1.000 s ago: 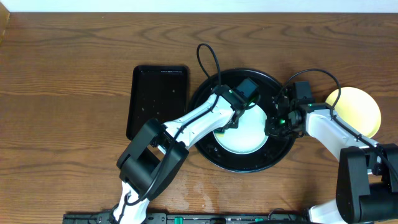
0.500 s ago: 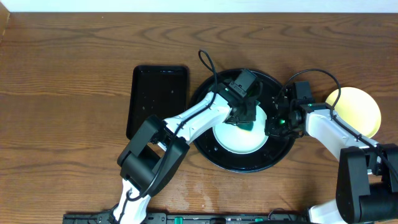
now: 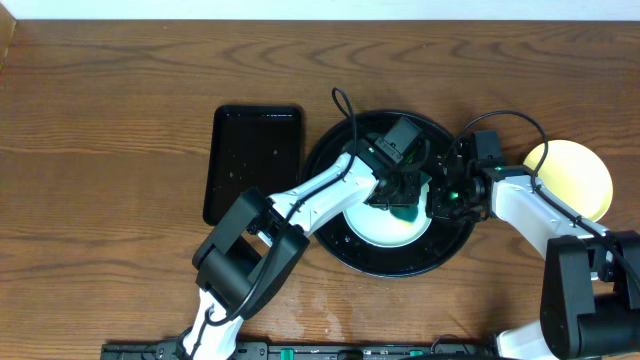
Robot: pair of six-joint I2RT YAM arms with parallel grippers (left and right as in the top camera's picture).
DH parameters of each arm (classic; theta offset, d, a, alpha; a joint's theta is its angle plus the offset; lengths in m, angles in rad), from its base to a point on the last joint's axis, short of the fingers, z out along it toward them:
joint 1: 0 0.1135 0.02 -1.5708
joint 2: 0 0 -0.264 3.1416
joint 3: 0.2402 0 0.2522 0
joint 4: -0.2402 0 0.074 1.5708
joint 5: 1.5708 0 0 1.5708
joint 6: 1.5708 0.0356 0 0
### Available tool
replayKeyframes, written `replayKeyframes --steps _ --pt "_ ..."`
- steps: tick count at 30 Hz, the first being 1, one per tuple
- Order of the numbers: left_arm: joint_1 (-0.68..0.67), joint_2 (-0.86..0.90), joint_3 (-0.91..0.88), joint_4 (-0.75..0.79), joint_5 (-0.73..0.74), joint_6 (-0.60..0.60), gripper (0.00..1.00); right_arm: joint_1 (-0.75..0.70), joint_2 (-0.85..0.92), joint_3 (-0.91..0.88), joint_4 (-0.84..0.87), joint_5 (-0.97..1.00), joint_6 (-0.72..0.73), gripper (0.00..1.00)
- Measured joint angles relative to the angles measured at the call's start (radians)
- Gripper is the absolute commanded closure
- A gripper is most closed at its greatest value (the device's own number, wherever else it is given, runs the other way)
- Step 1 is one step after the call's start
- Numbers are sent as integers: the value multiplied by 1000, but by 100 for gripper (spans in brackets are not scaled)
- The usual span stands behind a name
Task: Clean dirty plates on tray and stack at the side
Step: 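Scrub the pale green plate with the sponge in the left gripper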
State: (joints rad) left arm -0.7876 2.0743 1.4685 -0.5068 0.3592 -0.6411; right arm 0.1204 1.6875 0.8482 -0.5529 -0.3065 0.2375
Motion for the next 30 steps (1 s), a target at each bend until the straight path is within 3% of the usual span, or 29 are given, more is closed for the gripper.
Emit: replayKeyframes --steps 7,17,30 --pt "16 4 -11 -26 -76 36 92 0 0 0 0 0 0 99" --pt "172 4 16 -192 -164 48 92 0 0 0 0 0 0 99" --pt "156 -19 77 -442 -195 32 93 0 0 0 0 0 0 99"
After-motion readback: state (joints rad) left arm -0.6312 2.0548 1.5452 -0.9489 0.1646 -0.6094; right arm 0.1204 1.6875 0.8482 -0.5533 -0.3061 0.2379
